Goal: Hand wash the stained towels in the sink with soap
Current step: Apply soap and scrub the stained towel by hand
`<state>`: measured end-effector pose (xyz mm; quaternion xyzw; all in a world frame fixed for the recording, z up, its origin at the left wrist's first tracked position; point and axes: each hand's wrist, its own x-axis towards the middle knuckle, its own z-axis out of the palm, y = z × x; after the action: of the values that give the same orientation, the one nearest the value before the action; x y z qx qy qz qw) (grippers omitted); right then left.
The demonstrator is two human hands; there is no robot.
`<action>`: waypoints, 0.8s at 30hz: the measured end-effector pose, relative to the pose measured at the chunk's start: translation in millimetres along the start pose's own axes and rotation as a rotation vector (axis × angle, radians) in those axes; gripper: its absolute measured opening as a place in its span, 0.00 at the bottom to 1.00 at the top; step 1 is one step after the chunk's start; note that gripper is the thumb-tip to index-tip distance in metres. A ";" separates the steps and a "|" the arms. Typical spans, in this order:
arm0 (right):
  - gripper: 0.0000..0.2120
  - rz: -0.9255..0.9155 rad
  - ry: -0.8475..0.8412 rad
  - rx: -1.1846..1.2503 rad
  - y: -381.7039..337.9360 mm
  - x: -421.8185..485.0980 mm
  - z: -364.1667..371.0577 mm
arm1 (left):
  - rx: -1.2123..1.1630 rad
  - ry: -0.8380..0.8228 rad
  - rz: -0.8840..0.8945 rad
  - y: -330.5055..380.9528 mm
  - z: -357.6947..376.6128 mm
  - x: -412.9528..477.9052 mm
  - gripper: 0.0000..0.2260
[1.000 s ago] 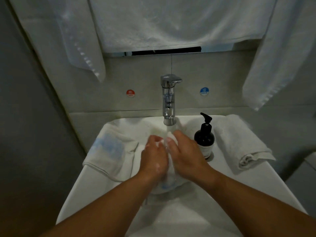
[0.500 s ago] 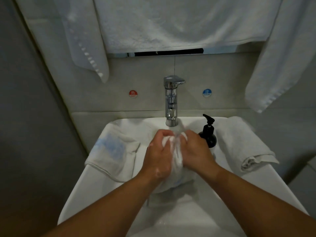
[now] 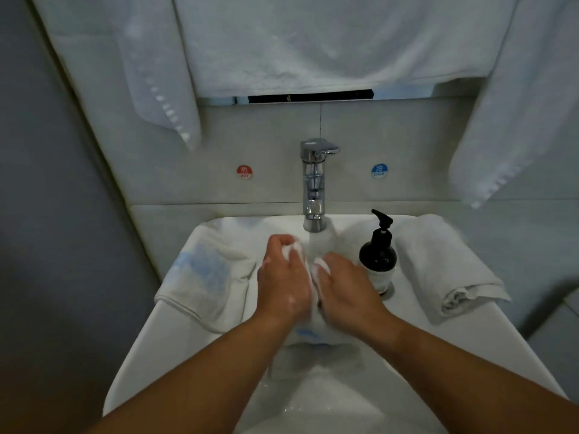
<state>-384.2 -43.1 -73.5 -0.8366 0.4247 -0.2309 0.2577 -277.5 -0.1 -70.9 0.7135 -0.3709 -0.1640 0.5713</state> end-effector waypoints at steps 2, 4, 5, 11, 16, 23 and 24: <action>0.12 -0.057 0.108 0.172 -7.7 -3.7 2.2 | 0.157 -0.062 0.007 -7.1 -2.5 -3.1 0.06; 0.12 -0.013 0.194 0.274 -8.5 2.9 -2.2 | 0.167 -0.129 0.094 -7.5 -3.3 -13.4 0.06; 0.11 0.052 0.203 0.271 -5.1 8.4 -5.1 | 0.140 -0.141 0.148 -3.7 -3.5 -17.9 0.06; 0.12 0.003 0.015 0.026 1.3 2.5 0.4 | 0.052 -0.007 0.050 -2.1 1.0 3.0 0.05; 0.13 0.017 0.254 0.296 -1.7 15.5 -7.4 | 0.067 -0.193 0.090 -6.8 0.4 -10.9 0.05; 0.13 -0.074 0.026 0.130 -0.6 0.2 -3.3 | 0.060 -0.038 -0.080 -7.5 0.1 5.3 0.06; 0.13 -0.105 0.072 0.225 -4.6 -0.1 -3.1 | 0.105 -0.083 -0.105 -11.1 -1.2 3.0 0.07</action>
<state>-383.4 -41.4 -68.3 -0.8146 0.3607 -0.3201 0.3223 -271.0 -0.6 -80.4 0.7535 -0.3643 -0.2035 0.5081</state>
